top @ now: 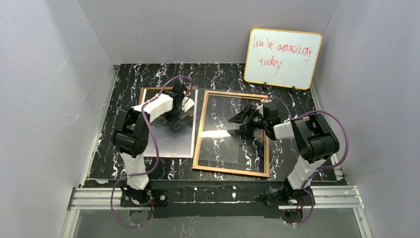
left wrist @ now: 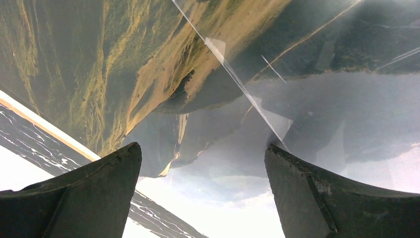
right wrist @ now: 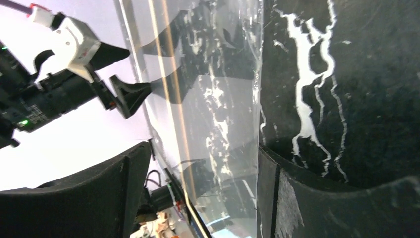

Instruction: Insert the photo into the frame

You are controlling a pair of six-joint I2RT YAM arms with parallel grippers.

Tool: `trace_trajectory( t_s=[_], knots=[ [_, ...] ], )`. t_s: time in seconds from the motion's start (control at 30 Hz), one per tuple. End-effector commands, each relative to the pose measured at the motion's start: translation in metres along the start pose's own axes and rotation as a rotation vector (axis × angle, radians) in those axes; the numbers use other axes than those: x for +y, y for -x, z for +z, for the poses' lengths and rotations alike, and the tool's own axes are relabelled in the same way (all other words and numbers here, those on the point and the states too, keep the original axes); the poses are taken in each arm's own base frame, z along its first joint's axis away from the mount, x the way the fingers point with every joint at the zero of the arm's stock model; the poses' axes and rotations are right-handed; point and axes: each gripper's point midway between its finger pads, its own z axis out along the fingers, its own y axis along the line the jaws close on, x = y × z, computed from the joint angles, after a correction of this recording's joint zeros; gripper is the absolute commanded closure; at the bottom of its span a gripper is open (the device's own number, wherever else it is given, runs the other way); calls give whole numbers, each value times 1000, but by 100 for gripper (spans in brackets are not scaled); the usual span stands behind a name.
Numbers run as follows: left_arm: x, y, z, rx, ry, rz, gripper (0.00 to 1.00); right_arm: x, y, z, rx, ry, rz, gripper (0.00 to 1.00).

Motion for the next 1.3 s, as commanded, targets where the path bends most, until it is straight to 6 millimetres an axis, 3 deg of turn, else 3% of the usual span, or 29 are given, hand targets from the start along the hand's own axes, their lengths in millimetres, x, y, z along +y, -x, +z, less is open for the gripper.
trace_trajectory(
  t_s=[0.0, 0.2, 0.5, 0.87, 0.93, 1.03, 1.13, 1.27],
  knots=[
    [-22, -14, 36, 74, -47, 22, 6, 43, 5, -10, -13, 194, 16, 19],
    [-23, -15, 37, 80, -34, 39, 6, 66, -1, -17, 42, 312, 16, 34],
    [-21, -12, 30, 62, -35, 45, 6, 43, -1, -9, 54, 176, -4, 57],
    [-23, -14, 33, 81, -33, 56, 5, 43, -9, 7, 103, 132, -24, 71],
    [-20, -14, 30, 78, -20, 61, 5, 42, -13, 7, 137, 126, -23, 88],
    [-9, -7, 19, 50, 16, 54, 2, 40, -6, -1, 96, 38, -78, 99],
    [3, 2, 5, 22, 45, 40, 2, 42, 5, -17, 44, -35, -133, 99],
    [17, 16, -14, -24, 60, 7, 2, 44, 4, -43, 29, -91, -154, 99]
  ],
)
